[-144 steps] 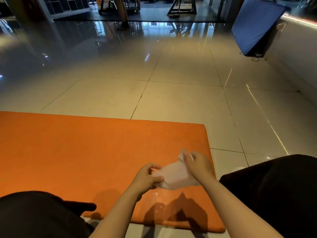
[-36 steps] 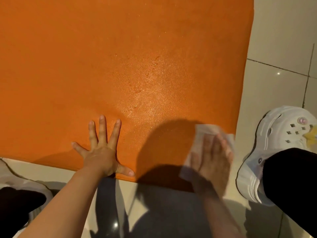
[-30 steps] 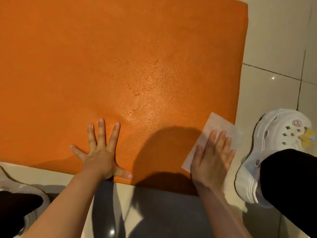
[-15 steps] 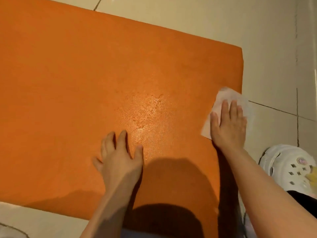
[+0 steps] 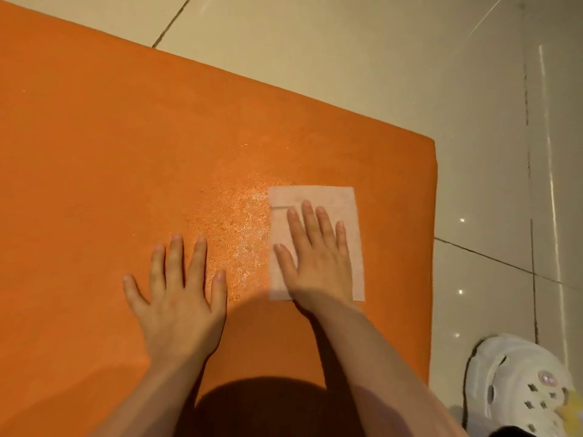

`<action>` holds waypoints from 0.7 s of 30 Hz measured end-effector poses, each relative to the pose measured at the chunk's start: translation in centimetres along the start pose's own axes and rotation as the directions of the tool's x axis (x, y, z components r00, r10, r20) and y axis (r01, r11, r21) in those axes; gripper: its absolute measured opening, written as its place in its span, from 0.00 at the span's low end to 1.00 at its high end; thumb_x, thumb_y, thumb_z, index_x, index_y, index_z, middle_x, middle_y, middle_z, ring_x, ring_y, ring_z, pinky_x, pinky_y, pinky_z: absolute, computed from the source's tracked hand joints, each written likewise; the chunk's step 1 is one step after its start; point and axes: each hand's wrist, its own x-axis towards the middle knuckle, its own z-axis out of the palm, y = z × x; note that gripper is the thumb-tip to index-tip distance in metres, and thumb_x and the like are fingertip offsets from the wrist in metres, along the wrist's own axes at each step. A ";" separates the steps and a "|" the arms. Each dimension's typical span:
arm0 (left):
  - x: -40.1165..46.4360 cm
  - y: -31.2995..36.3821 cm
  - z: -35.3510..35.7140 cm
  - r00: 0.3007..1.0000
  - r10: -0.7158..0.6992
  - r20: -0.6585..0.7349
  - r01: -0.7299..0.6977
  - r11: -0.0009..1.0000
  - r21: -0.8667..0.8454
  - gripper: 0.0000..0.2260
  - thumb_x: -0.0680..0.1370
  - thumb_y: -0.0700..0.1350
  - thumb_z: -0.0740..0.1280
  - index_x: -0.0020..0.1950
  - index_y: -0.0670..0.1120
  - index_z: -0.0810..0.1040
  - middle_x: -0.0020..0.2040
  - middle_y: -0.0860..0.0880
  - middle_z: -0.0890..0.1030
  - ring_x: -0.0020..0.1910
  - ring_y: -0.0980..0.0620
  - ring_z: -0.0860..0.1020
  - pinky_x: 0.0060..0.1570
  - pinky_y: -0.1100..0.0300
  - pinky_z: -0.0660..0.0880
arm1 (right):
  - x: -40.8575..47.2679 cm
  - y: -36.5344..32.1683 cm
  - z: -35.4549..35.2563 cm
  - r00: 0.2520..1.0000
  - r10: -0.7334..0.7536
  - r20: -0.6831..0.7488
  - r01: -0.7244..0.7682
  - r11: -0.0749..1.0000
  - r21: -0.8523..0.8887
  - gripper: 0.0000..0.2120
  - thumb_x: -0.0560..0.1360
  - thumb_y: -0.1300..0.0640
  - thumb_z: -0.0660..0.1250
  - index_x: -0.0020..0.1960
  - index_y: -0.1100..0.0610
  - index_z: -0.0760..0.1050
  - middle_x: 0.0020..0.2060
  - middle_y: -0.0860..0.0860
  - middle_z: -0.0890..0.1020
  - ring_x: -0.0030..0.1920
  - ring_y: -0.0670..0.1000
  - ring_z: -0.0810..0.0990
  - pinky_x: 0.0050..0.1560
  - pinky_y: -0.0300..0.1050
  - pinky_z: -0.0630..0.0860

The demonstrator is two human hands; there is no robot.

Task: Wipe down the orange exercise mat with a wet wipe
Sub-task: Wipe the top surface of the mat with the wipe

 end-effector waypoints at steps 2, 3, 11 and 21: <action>-0.2 0.0 -0.1 1.000 -0.008 0.010 0.008 1.000 0.003 0.27 0.79 0.60 0.50 0.76 0.52 0.67 0.78 0.46 0.63 0.78 0.45 0.57 0.71 0.34 0.50 | 1.8 4.0 -1.5 0.980 0.192 -0.042 -0.193 0.981 -0.004 0.33 0.80 0.37 0.39 0.80 0.51 0.46 0.80 0.50 0.46 0.79 0.51 0.43 0.76 0.50 0.34; -0.3 -0.1 -0.1 1.000 0.004 0.002 -0.004 1.000 0.005 0.27 0.79 0.59 0.51 0.76 0.52 0.67 0.78 0.45 0.64 0.78 0.45 0.58 0.71 0.33 0.51 | 2.4 6.0 -2.3 0.955 0.294 -0.047 -0.294 0.956 -0.006 0.32 0.81 0.38 0.40 0.80 0.52 0.45 0.80 0.51 0.45 0.79 0.52 0.43 0.76 0.51 0.35; -0.1 0.0 -0.1 0.997 0.022 -0.069 -0.022 1.000 0.003 0.27 0.79 0.58 0.52 0.75 0.50 0.69 0.75 0.43 0.68 0.76 0.41 0.62 0.70 0.33 0.52 | 7.0 9.2 -4.2 0.769 0.638 -0.045 -0.634 0.770 0.071 0.30 0.83 0.42 0.42 0.80 0.53 0.41 0.80 0.54 0.43 0.79 0.56 0.40 0.76 0.58 0.37; 0.0 -0.5 0.6 0.992 0.055 -0.115 -0.048 0.997 0.058 0.26 0.82 0.59 0.50 0.74 0.47 0.70 0.73 0.40 0.70 0.73 0.38 0.65 0.69 0.31 0.55 | 12.7 -0.6 -3.4 0.989 -0.086 0.117 0.093 0.994 -0.059 0.30 0.83 0.39 0.43 0.80 0.48 0.40 0.80 0.49 0.42 0.79 0.51 0.38 0.76 0.54 0.34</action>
